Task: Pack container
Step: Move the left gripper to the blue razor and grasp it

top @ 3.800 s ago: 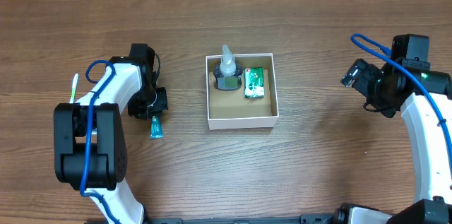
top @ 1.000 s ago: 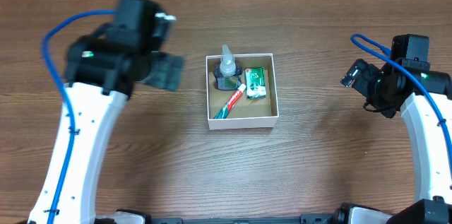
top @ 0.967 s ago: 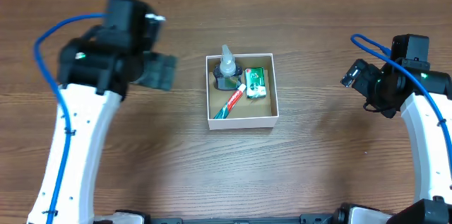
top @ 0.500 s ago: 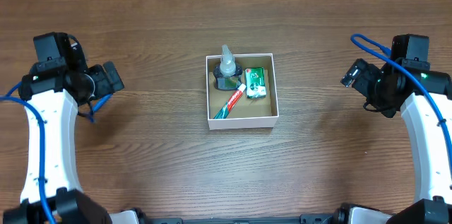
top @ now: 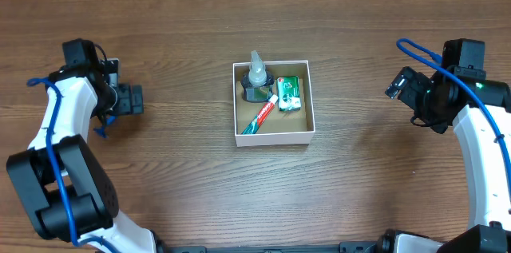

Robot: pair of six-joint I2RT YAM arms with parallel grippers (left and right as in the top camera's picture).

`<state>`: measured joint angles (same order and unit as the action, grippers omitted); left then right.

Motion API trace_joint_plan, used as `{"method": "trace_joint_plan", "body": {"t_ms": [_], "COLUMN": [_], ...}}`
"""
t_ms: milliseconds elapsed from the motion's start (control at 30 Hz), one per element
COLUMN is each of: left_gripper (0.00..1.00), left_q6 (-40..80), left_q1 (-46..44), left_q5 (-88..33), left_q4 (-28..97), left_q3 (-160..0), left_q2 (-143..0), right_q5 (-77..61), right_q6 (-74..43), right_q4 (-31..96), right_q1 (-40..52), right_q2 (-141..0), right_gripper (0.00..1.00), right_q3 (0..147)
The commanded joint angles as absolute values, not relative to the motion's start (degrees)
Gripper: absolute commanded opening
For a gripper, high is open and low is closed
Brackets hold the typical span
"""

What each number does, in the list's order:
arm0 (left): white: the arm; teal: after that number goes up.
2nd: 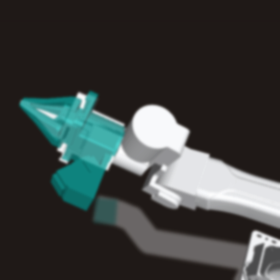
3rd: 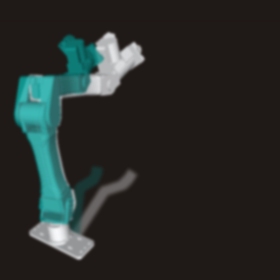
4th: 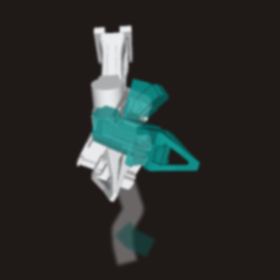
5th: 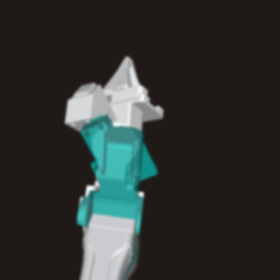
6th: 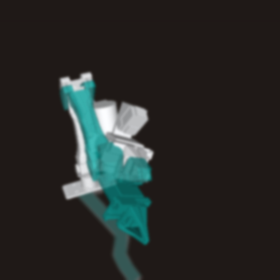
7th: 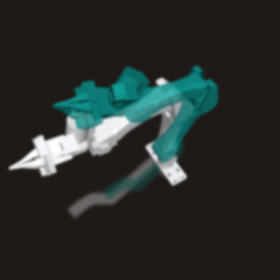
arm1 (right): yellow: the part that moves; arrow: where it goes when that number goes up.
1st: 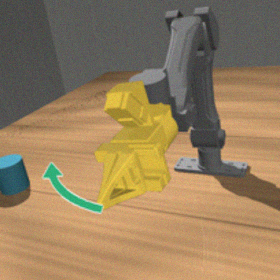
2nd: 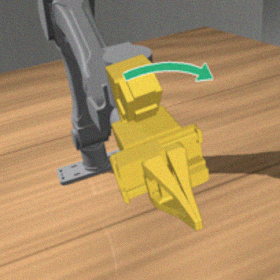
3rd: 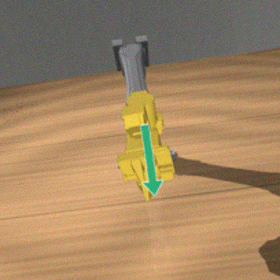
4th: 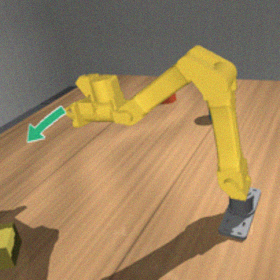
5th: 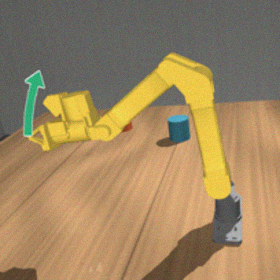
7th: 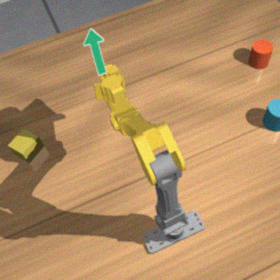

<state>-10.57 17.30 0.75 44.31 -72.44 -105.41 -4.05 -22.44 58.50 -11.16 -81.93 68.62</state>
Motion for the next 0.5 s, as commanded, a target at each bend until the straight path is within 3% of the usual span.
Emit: {"method": "trace_joint_plan", "body": {"t_ms": [0,467], "left_gripper": [1.0,1.0], "left_q6": [-16.8,-20.3], "left_q1": [17.9,21.0], "left_q5": [1.4,-0.6], "left_q4": [43.9,44.0], "left_q3": [-72.4,-72.4], "left_q2": [-107.2,-111.9], "right_q5": [-3.5,-3.5], "right_q6": [-22.2,-22.2], "right_q4": [58.4,58.3], "right_q1": [-11.1,-11.1], "right_q2": [-81.6,-81.6], "right_gripper": [1.0,1.0], "right_q3": [68.5,68.5]}}
